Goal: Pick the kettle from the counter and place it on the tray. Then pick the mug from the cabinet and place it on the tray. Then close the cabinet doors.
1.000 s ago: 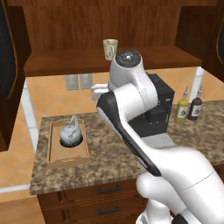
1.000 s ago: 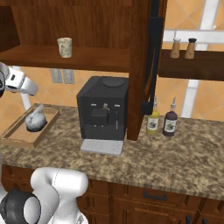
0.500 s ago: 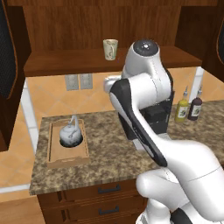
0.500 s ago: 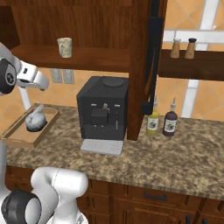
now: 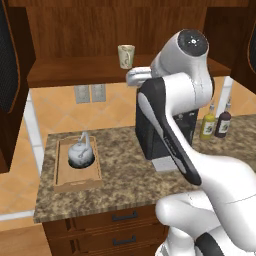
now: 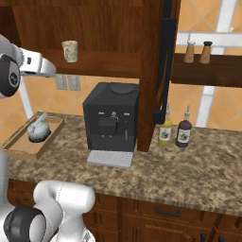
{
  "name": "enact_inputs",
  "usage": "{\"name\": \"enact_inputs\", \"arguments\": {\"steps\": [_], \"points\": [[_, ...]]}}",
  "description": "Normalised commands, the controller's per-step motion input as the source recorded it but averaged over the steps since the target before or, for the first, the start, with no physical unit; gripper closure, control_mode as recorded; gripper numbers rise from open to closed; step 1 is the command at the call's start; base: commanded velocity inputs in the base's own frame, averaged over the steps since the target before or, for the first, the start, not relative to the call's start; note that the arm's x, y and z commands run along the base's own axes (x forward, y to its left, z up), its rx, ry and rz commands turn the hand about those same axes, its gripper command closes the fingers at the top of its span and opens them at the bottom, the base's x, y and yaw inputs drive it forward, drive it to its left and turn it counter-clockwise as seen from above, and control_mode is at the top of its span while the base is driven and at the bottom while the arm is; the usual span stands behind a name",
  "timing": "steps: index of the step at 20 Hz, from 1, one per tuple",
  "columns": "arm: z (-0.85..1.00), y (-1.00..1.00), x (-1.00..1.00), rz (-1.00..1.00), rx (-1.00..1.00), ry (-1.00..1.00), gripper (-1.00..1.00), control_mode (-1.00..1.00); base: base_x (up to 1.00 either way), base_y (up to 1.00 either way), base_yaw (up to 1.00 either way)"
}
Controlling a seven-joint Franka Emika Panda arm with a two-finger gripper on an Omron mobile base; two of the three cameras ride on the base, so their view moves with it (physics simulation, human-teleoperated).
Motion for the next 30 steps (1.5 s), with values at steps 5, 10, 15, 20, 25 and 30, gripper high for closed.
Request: {"name": "enact_inputs", "arguments": {"steps": [5,10,15,20,25,30], "points": [[0.37,-0.14,0.24,0.03,0.0,-0.29,-1.0,-1.0,0.0,0.0,0.0],[0.16,-0.06,0.43,0.0,-0.03,0.21,-1.0,-1.0,0.0,0.0,0.0],[0.0,0.0,0.49,0.0,-0.01,0.09,-1.0,-1.0,0.0,0.0,0.0],[0.0,0.0,0.47,0.0,0.0,0.0,-1.0,-1.0,0.0,0.0,0.0],[0.0,0.01,0.32,0.0,0.0,-0.02,-1.0,-1.0,0.0,0.0,0.0],[-0.02,0.12,0.19,0.0,0.0,-0.1,-1.0,-1.0,0.0,0.0,0.0]]}}
